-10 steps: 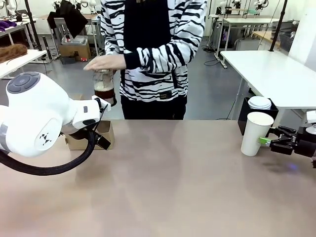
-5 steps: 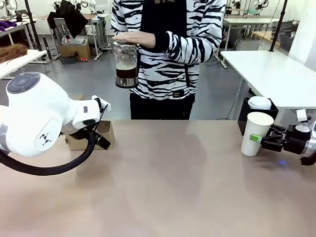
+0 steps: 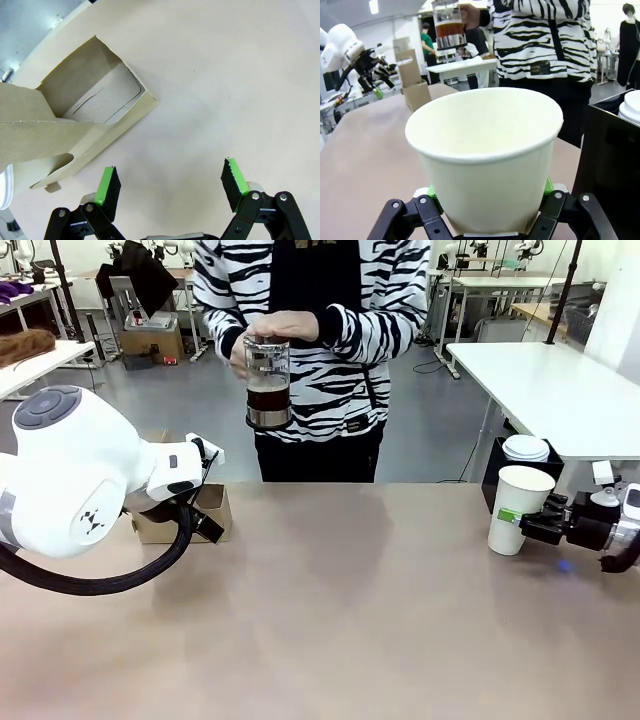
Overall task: Pour a drink into a cup and package it in a carrier.
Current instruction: Pick up the 600 ml Paper Cup and place it in the middle top area of the table, then when a person places the Paper Cup Lid on the 600 ml Paper Cup , lift the 600 ml Paper Cup.
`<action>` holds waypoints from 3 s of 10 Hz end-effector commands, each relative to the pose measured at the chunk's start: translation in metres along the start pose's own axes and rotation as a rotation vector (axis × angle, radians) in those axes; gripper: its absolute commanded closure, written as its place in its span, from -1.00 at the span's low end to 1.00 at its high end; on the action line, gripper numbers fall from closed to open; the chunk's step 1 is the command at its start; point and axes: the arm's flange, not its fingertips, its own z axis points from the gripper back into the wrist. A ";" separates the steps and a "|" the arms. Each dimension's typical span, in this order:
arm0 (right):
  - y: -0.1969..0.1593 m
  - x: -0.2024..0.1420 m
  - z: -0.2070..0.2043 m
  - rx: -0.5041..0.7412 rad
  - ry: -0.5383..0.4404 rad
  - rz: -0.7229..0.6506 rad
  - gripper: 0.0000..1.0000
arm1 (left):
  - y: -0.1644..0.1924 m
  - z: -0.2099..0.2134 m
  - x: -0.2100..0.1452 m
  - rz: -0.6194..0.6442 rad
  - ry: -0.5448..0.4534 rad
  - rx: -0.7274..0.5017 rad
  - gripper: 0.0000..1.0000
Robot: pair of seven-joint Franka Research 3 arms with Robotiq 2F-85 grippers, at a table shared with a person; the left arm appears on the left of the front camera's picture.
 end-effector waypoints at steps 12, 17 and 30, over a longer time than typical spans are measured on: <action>0.028 0.104 -0.162 0.040 -0.034 -0.046 -0.60 | 0.000 0.000 0.000 0.000 -0.001 -0.001 -1.00; 0.019 0.052 -0.273 0.000 -0.024 0.037 -0.60 | 0.000 0.000 0.000 0.000 -0.001 -0.001 -1.00; 0.019 0.036 -0.277 0.043 -0.011 0.012 -0.60 | 0.000 0.000 0.000 0.000 -0.001 -0.001 -1.00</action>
